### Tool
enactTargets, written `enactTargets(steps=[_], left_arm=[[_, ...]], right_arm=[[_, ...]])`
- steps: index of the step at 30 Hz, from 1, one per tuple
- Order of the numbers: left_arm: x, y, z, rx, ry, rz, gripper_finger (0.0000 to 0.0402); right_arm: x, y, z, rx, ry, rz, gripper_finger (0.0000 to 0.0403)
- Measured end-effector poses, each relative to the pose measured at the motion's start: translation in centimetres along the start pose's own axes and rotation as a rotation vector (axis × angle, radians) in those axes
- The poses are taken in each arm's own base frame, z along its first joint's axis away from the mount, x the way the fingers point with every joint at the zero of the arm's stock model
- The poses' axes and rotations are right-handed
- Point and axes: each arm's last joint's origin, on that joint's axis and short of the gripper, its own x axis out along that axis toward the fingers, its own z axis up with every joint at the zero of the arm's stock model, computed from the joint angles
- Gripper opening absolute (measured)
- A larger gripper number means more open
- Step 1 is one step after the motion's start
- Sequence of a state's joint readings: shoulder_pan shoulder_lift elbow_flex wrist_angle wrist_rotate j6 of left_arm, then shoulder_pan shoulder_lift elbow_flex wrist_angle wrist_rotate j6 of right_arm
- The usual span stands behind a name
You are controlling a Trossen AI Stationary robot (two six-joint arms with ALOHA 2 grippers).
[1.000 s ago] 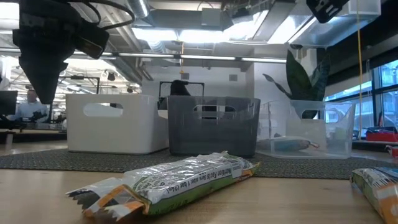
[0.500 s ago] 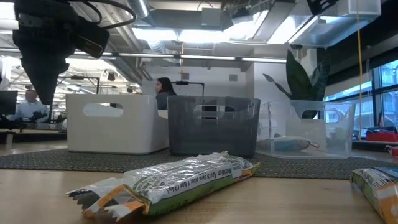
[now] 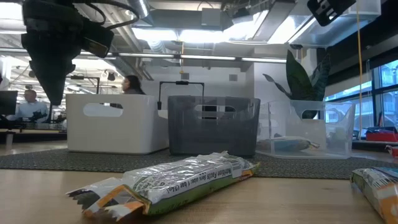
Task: Pick and place Granola Bars by type
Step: Put the blue granola bar into the black bin
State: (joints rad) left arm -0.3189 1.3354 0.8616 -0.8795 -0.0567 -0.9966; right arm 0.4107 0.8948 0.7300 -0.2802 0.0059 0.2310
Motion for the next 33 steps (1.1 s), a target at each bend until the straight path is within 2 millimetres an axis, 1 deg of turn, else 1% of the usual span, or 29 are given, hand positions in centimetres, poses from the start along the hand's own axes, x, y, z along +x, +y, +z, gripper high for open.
enactTargets(steps=[4, 8, 10, 14, 16, 19, 22, 27, 33], left_arm=[[0.0, 0.1, 0.1, -0.076, 0.029, -0.018, 0.0163], [0.1, -0.3, -0.1, -0.060, 0.102, -0.092, 0.0193], [0.1, -0.5, 0.0, -0.054, 0.110, -0.124, 0.0205], [0.0, -0.6, -0.1, -0.072, 0.116, -0.131, 0.0218], [0.0, -0.6, -0.2, -0.119, 0.149, -0.144, 0.0219], [0.0, -0.8, -0.5, -0.257, 0.168, -0.134, 0.0218], [-0.1, -1.4, -1.4, -0.314, 0.186, -0.128, 0.0215], [-0.3, -2.9, -3.8, -0.430, 0.217, -0.148, 0.0217], [-0.5, -4.5, -6.6, -0.560, 0.112, -0.172, 0.0218]], right_arm=[[0.0, 0.0, 0.0, 0.001, 0.000, 0.000, 0.0182], [0.0, 0.0, 0.0, -0.001, 0.001, 0.000, 0.0182], [0.0, 0.0, 0.0, -0.002, 0.001, 0.000, 0.0182], [0.0, 0.0, 0.0, 0.001, 0.001, 0.000, 0.0182], [0.0, 0.0, 0.0, -0.001, 0.001, 0.000, 0.0182], [0.0, 0.0, 0.0, 0.000, 0.001, 0.000, 0.0182], [0.0, 0.0, 0.0, -0.003, 0.001, 0.000, 0.0182], [0.0, 0.0, 0.0, -0.007, 0.001, 0.000, 0.0182], [0.0, 0.0, 0.0, -0.061, 0.001, 0.000, 0.0182]])
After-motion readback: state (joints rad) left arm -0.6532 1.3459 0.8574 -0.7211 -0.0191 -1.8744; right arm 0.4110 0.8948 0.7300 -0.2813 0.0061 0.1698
